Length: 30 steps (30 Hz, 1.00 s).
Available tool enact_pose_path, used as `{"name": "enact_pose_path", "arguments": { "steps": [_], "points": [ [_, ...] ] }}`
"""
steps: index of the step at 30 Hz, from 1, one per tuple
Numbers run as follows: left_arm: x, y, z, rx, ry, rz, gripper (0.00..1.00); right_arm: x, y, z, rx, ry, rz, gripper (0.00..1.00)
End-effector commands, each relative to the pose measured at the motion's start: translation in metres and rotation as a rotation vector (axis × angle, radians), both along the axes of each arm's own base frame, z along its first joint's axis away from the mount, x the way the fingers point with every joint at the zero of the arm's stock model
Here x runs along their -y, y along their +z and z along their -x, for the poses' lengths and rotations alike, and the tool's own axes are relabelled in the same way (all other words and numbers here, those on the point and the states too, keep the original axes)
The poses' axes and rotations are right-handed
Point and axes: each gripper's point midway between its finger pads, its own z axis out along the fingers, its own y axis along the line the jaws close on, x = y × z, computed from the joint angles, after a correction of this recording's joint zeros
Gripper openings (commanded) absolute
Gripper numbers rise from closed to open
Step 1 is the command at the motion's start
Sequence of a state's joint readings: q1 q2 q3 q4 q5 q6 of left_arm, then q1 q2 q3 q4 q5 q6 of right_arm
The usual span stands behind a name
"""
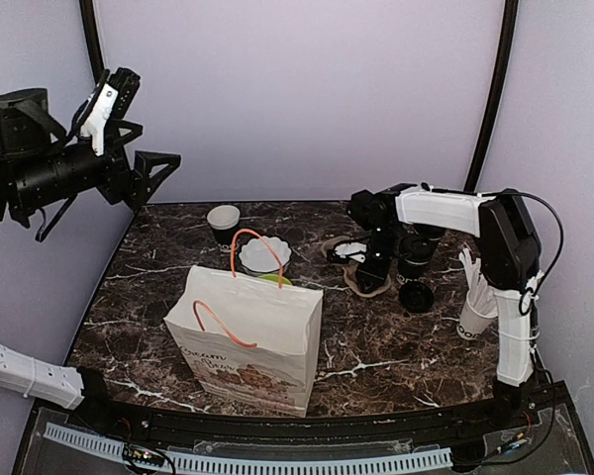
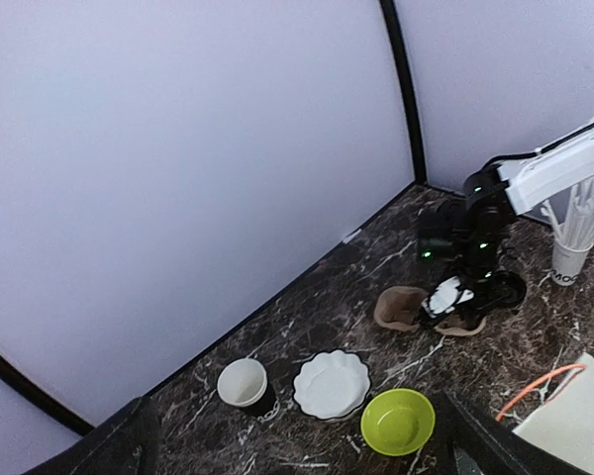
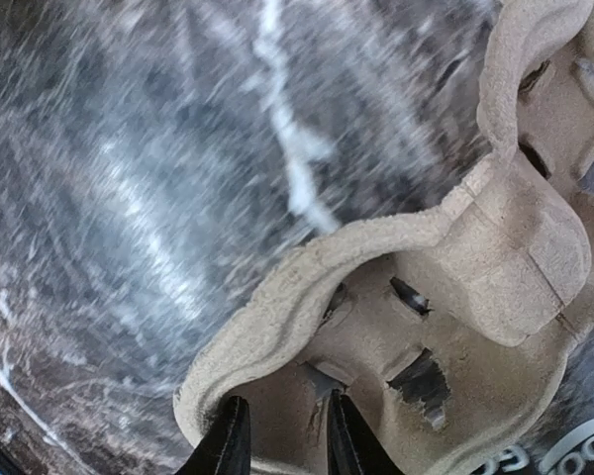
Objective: Pack the takeout coffee
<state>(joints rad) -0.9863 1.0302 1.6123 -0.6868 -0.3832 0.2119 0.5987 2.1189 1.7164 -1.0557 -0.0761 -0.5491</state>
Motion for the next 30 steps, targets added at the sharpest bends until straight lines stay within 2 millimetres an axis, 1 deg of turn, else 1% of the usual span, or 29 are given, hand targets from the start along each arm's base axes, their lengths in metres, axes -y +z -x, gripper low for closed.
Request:
{"name": "enact_pose_path", "arguments": {
  "steps": [1, 2, 3, 4, 5, 7, 8, 11, 13, 16, 18, 19, 23, 25, 27, 29, 30],
  "points": [
    [0.016, -0.050, -0.014, -0.221, -0.095, -0.112, 0.99, 0.004, 0.012, 0.037, -0.053, 0.031, -0.020, 0.27],
    [0.016, -0.055, -0.018, -0.247, -0.100, -0.121, 0.99, 0.004, 0.011, 0.045, -0.062, 0.039, -0.021, 0.28],
    [0.023, -0.073, -0.020, -0.321, -0.145, -0.153, 0.99, 0.005, 0.010, 0.052, -0.073, 0.047, -0.018, 0.28],
    [0.027, -0.079, -0.019, -0.355, -0.174, -0.160, 0.99, 0.006, 0.008, 0.061, -0.085, 0.058, -0.015, 0.28],
    [0.034, -0.096, -0.018, -0.428, -0.221, -0.184, 0.98, 0.007, 0.007, 0.067, -0.093, 0.068, -0.011, 0.28],
    [0.043, -0.113, -0.015, -0.497, -0.278, -0.205, 0.98, 0.010, 0.005, 0.079, -0.106, 0.082, -0.003, 0.28],
    [0.048, -0.118, -0.009, -0.530, -0.323, -0.200, 0.98, 0.012, 0.004, 0.085, -0.113, 0.086, 0.000, 0.28],
    [0.053, -0.141, 0.001, -0.611, -0.385, -0.237, 0.98, 0.022, 0.005, 0.099, -0.130, 0.093, 0.019, 0.28],
    [0.054, -0.151, 0.006, -0.644, -0.412, -0.252, 0.98, 0.033, 0.006, 0.105, -0.120, 0.096, 0.049, 0.29],
    [0.054, -0.159, 0.003, -0.654, -0.403, -0.264, 0.98, 0.052, 0.008, 0.103, -0.067, 0.097, 0.115, 0.30],
    [0.054, -0.162, -0.001, -0.657, -0.389, -0.273, 0.98, 0.056, 0.012, 0.099, -0.043, 0.090, 0.122, 0.31],
    [0.054, -0.163, -0.003, -0.657, -0.384, -0.277, 0.98, 0.060, 0.013, 0.094, -0.019, 0.081, 0.139, 0.31],
    [0.052, -0.166, -0.009, -0.648, -0.354, -0.293, 0.98, 0.065, 0.014, 0.075, 0.024, 0.040, 0.153, 0.32],
    [0.051, -0.166, -0.011, -0.644, -0.342, -0.298, 0.97, 0.058, 0.020, 0.072, 0.025, 0.041, 0.121, 0.32],
    [0.049, -0.166, -0.011, -0.644, -0.333, -0.301, 0.97, 0.043, 0.031, 0.074, 0.005, 0.043, 0.041, 0.33],
    [0.045, -0.164, -0.011, -0.638, -0.321, -0.304, 0.97, 0.028, 0.042, 0.072, -0.006, 0.024, -0.030, 0.38],
    [0.044, -0.164, -0.010, -0.636, -0.316, -0.303, 0.97, 0.022, 0.045, 0.067, 0.002, -0.003, -0.055, 0.41]
  ]
}}
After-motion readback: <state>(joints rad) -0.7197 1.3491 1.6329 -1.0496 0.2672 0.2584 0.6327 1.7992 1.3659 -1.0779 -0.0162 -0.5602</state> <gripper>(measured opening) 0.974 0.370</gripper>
